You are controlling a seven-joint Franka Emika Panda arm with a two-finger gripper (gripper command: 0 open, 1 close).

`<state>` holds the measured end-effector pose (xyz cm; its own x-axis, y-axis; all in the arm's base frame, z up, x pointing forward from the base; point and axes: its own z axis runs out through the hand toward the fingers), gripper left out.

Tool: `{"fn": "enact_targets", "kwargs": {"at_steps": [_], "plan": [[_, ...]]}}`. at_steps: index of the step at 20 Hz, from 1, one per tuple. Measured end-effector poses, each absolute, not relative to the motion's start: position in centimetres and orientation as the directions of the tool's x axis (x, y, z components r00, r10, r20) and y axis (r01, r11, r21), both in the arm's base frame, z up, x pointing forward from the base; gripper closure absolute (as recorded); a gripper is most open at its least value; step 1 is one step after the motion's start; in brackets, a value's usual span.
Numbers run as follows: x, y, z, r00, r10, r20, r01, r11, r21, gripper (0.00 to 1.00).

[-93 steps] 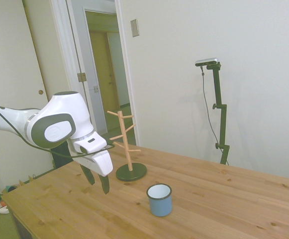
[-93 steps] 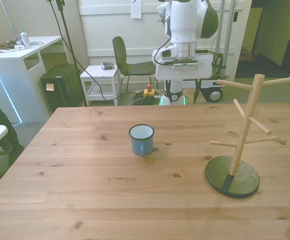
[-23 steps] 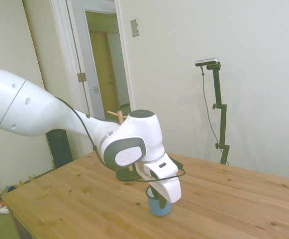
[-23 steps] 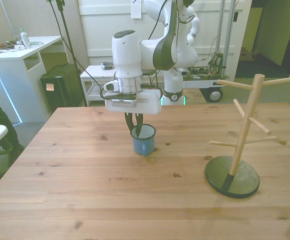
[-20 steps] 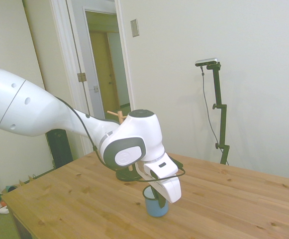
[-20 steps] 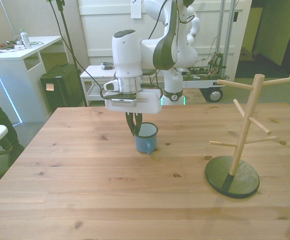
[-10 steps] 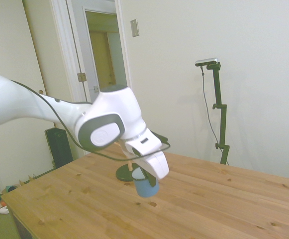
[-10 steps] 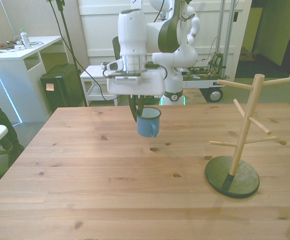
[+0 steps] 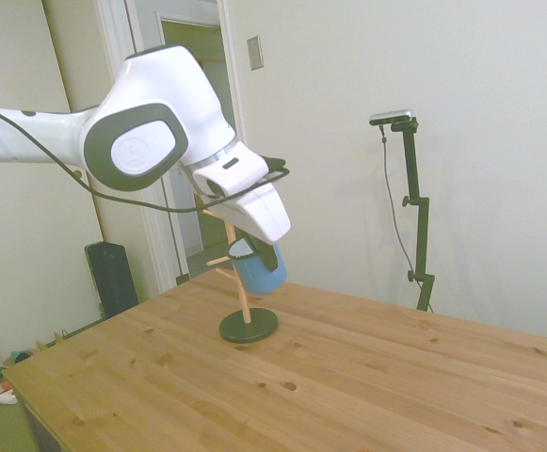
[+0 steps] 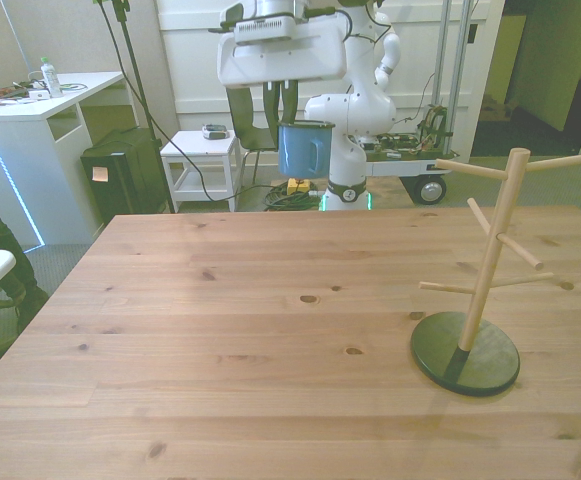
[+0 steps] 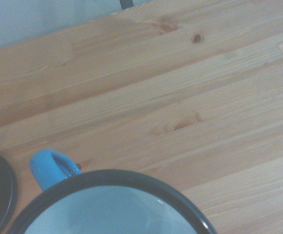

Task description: Hang the mug

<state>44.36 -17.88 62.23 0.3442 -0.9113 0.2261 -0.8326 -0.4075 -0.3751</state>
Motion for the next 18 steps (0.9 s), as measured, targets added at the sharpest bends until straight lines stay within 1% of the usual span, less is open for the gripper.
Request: {"fn": "enact_targets", "kwargs": {"at_steps": [4,8,11,14,18], "plan": [[46.2,-17.2,65.1,0.322,-0.919,0.226,-0.836,-0.388,-0.387,1.00],[49.5,-15.0,66.7,0.324,-0.921,0.218,-0.839,-0.386,-0.384,1.00],[51.7,-13.0,66.6,0.331,-0.918,0.219,-0.843,-0.392,-0.369,1.00],[53.4,-10.6,65.6,0.345,-0.912,0.223,-0.848,-0.405,-0.343,1.00],[54.3,-7.0,64.7,0.367,-0.901,0.232,-0.846,-0.427,-0.320,1.00]]}}
